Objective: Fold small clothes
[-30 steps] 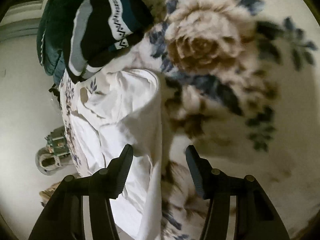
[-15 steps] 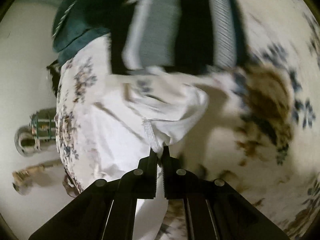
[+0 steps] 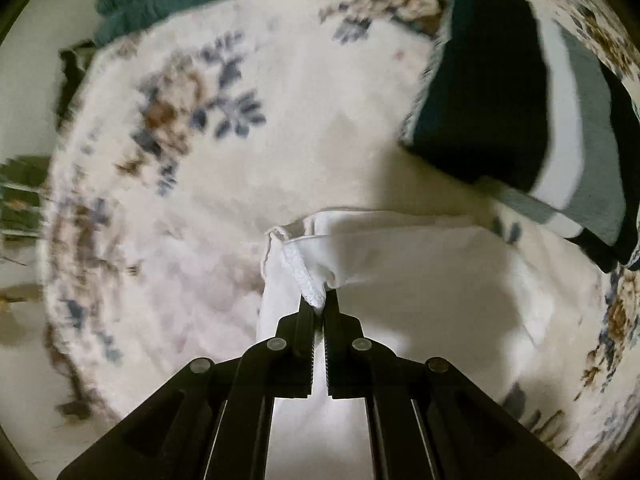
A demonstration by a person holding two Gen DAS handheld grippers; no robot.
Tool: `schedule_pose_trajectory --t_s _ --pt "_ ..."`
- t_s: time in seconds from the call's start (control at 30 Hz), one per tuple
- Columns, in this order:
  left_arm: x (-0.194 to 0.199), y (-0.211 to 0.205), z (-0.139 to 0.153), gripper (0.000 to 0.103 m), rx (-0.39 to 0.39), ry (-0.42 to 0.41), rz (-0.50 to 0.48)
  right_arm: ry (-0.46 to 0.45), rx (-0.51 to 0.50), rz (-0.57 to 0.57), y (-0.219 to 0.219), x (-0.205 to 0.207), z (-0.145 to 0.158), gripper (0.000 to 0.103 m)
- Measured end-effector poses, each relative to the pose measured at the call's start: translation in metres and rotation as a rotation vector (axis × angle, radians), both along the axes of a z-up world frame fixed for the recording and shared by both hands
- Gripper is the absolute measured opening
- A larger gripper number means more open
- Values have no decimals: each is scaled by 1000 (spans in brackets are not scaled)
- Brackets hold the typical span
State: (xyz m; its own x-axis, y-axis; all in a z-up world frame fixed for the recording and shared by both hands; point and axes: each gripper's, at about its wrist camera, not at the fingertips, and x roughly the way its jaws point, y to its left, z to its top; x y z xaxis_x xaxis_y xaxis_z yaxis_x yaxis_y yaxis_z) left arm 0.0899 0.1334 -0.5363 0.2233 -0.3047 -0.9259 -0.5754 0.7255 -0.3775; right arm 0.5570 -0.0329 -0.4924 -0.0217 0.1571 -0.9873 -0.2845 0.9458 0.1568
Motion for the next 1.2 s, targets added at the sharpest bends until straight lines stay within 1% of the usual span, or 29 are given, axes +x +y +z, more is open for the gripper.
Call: schedule_pose_trajectory --t_s 0.03,0.07,0.1,0.13,0.17,0.2,0.23,0.3,0.37,0.47,0.53,0.63,0.67,0.7,0.73,0.77,0.8,0.83,0.9,0.97,1.0,1.03,1.07,1.13,1.2 --pt "-1 7 -18 4 -14 37 -13 1 -34 -8 5 -1 -8 4" --pt "-4 12 -26 4 -27 55 -21 13 -52 -20 8 -1 -16 6" --pt "-8 19 -39 6 -58 76 -28 33 -52 -45 7 -1 -20 14" --pt "-13 25 -45 12 -81 88 -32 64 -33 -75 3 -3 -22 20" --pt "-18 29 -46 16 -89 89 -28 93 6 -88 -1 -7 -21 37" --pt "-25 36 -46 23 -102 83 -17 105 25 -90 -4 -12 -18 55" --pt "-29 42 -46 29 -110 79 -9 101 30 -83 -10 -23 -10 59" --pt "-38 51 -41 37 -111 64 -1 73 38 -40 -21 -47 7 59" --pt "-38 55 -36 37 -107 56 -15 44 22 8 -33 -80 22 59" --pt "-29 53 -20 37 -60 43 -36 36 9 27 -61 -146 34 59" --pt "-11 47 2 37 -10 19 -64 61 13 -17 -89 -192 33 59" --pt "19 35 30 38 8 -33 -99 112 51 -149 -130 -250 24 59" --pt "33 32 40 41 11 -58 -112 129 65 -193 -142 -265 19 59" --pt "52 25 51 54 16 -86 -128 141 82 -243 -155 -278 15 59" --pt "69 19 58 63 22 -109 -140 150 95 -284 -164 -288 11 59" --pt "91 13 69 63 23 -154 -155 155 107 -311 -169 -295 7 59" --pt "113 7 76 63 20 -187 -177 156 134 -352 -179 -300 6 59" --pt "139 0 81 64 20 -213 -207 151 147 -368 -184 -304 4 59" --pt "181 -10 82 64 21 -255 -250 123 149 -386 -194 -297 5 59" --pt "241 -24 73 64 15 -280 -308 93 156 -414 -207 -280 6 59" --pt "273 -31 65 64 -7 -285 -331 85 164 -430 -209 -270 5 59" --pt "296 -38 57 64 -29 -287 -353 71 175 -453 -214 -257 5 59" --pt "330 -48 45 64 -55 -286 -384 58 179 -470 -219 -242 4 59" --pt "376 -62 28 64 -79 -280 -432 25 192 -516 -226 -209 1 59" --pt "424 -79 6 64 -77 -254 -495 8 236 -567 -231 -173 -3 60"
